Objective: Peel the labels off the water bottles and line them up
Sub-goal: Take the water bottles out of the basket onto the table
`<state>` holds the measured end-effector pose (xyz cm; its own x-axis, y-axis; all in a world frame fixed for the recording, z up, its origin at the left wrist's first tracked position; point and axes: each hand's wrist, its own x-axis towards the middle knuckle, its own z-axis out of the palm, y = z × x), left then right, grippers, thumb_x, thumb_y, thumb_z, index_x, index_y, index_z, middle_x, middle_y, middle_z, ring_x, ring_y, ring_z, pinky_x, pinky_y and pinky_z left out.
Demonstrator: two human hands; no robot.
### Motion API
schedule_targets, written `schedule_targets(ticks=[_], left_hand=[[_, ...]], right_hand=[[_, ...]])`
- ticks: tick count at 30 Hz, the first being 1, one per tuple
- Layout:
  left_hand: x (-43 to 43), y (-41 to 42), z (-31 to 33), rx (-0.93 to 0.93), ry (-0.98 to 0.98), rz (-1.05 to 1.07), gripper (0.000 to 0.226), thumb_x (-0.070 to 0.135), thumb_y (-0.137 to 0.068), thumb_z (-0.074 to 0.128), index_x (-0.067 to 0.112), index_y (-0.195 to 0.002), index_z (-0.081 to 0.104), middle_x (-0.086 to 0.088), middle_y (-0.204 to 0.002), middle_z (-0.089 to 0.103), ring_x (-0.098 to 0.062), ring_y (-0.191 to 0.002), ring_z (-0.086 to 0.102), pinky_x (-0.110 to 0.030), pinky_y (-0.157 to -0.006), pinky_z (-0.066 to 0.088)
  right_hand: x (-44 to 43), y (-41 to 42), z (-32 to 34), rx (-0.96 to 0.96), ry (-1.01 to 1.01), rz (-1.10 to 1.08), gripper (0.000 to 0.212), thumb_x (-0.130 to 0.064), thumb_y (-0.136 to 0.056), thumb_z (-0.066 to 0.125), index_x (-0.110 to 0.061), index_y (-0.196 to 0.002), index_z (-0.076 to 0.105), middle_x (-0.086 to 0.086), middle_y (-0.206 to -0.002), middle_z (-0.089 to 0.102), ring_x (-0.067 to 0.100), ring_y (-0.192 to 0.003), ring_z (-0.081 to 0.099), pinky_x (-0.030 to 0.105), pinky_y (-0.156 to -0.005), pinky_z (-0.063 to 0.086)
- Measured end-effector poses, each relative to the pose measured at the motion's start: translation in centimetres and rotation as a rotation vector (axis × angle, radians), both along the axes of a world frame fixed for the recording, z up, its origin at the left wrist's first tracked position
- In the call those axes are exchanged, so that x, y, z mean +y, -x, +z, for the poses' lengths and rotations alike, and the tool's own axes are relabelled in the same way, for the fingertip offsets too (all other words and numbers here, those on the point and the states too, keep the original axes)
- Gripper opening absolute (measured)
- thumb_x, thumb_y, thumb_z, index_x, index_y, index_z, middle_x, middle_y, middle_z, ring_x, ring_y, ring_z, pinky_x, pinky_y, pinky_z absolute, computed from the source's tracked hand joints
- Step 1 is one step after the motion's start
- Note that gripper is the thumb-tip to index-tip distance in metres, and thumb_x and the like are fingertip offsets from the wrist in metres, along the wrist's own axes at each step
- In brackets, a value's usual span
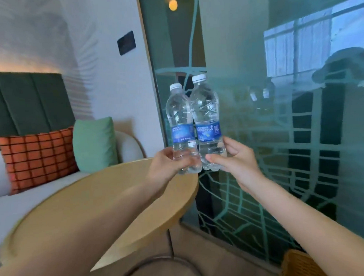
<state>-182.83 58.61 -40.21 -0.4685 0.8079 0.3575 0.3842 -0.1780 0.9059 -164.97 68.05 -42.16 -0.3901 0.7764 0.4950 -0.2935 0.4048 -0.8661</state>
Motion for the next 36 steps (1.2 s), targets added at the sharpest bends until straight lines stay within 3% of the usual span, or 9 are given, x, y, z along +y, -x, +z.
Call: schedule_targets(ticks=[3, 7, 10, 14, 17, 20, 27, 32, 36], left_hand=[[-2.3, 3.8, -0.9, -0.043, 0.017, 0.064, 0.076, 0.033, -0.044, 0.090, 0.004, -0.111, 0.070, -0.006, -0.107, 0.079, -0.022, -0.103, 0.074, -0.034, -0.089, 0.060], [-4.6, 7.2, -2.1, -0.011, 0.040, 0.169, 0.078, 0.033, -0.037, 0.089, 0.008, -0.107, 0.066, -0.008, -0.104, 0.078, -0.018, -0.099, 0.075, -0.027, -0.079, 0.061], [-5.4, 8.6, -3.1, 0.026, 0.095, 0.225, 0.075, 0.031, -0.040, 0.091, 0.012, -0.108, 0.063, -0.010, -0.108, 0.076, -0.019, -0.101, 0.073, -0.040, -0.086, 0.062], [-5.4, 9.5, -4.5, 0.057, 0.130, 0.296, 0.067, 0.030, -0.047, 0.090, 0.011, -0.105, 0.062, -0.007, -0.104, 0.077, -0.019, -0.096, 0.073, -0.042, -0.087, 0.061], [-4.9, 9.8, -5.4, 0.044, 0.115, 0.325, 0.069, 0.022, -0.049, 0.094, 0.005, -0.105, 0.056, -0.012, -0.107, 0.076, -0.028, -0.103, 0.072, -0.051, -0.091, 0.057], [-4.8, 10.1, -5.8, 0.093, 0.100, 0.344, 0.067, 0.014, -0.057, 0.096, 0.009, -0.111, 0.058, -0.007, -0.108, 0.072, -0.026, -0.103, 0.069, -0.043, -0.091, 0.056], [-4.7, 10.3, -5.9, 0.133, 0.149, 0.362, 0.065, 0.024, -0.058, 0.099, 0.018, -0.106, 0.056, 0.005, -0.104, 0.069, -0.012, -0.095, 0.067, -0.021, -0.073, 0.051], [-4.9, 10.2, -5.9, 0.150, 0.191, 0.354, 0.071, 0.025, -0.064, 0.096, 0.015, -0.120, 0.055, 0.002, -0.115, 0.068, -0.016, -0.106, 0.066, -0.029, -0.087, 0.053], [-6.3, 8.4, -4.7, 0.160, 0.200, 0.406, 0.086, 0.038, -0.068, 0.092, 0.010, -0.135, 0.045, -0.002, -0.132, 0.057, -0.015, -0.110, 0.058, -0.028, -0.087, 0.050]], right_hand=[[-0.7, 4.5, -1.3, -0.018, -0.023, 0.084, 0.051, 0.004, -0.074, 0.084, -0.021, -0.117, 0.070, -0.003, -0.108, 0.079, 0.013, -0.099, 0.075, 0.026, -0.082, 0.061], [-1.1, 9.4, -2.6, -0.058, -0.021, 0.147, 0.044, 0.001, -0.075, 0.085, -0.023, -0.111, 0.072, -0.004, -0.102, 0.080, 0.012, -0.095, 0.076, 0.019, -0.076, 0.059], [-1.1, 11.5, -3.4, -0.124, -0.042, 0.178, 0.037, -0.003, -0.078, 0.084, -0.022, -0.108, 0.074, -0.006, -0.099, 0.080, 0.010, -0.093, 0.076, 0.019, -0.075, 0.058], [-0.4, 12.5, -4.0, -0.188, -0.046, 0.205, 0.031, -0.004, -0.079, 0.084, -0.017, -0.106, 0.074, -0.004, -0.097, 0.080, 0.013, -0.091, 0.076, 0.023, -0.075, 0.059], [0.3, 12.9, -3.9, -0.276, -0.068, 0.210, 0.042, -0.010, -0.075, 0.088, -0.021, -0.111, 0.069, -0.005, -0.100, 0.079, 0.009, -0.093, 0.075, 0.025, -0.080, 0.058], [0.7, 13.0, -3.5, -0.384, -0.097, 0.185, 0.064, -0.015, -0.070, 0.092, -0.023, -0.122, 0.056, -0.004, -0.110, 0.075, 0.006, -0.100, 0.072, 0.028, -0.089, 0.056], [1.4, 13.4, -3.7, -0.428, -0.137, 0.159, 0.075, -0.024, -0.067, 0.093, -0.021, -0.131, 0.054, -0.005, -0.120, 0.071, 0.010, -0.112, 0.067, 0.043, -0.103, 0.052], [1.3, 13.2, -3.8, -0.430, -0.133, 0.164, 0.083, -0.029, -0.065, 0.094, -0.020, -0.135, 0.052, -0.002, -0.127, 0.068, 0.017, -0.119, 0.064, 0.046, -0.104, 0.051], [0.5, 12.2, -3.7, -0.376, -0.113, 0.148, 0.083, -0.030, -0.069, 0.092, -0.020, -0.140, 0.049, -0.003, -0.136, 0.061, 0.015, -0.123, 0.059, 0.039, -0.108, 0.046]])
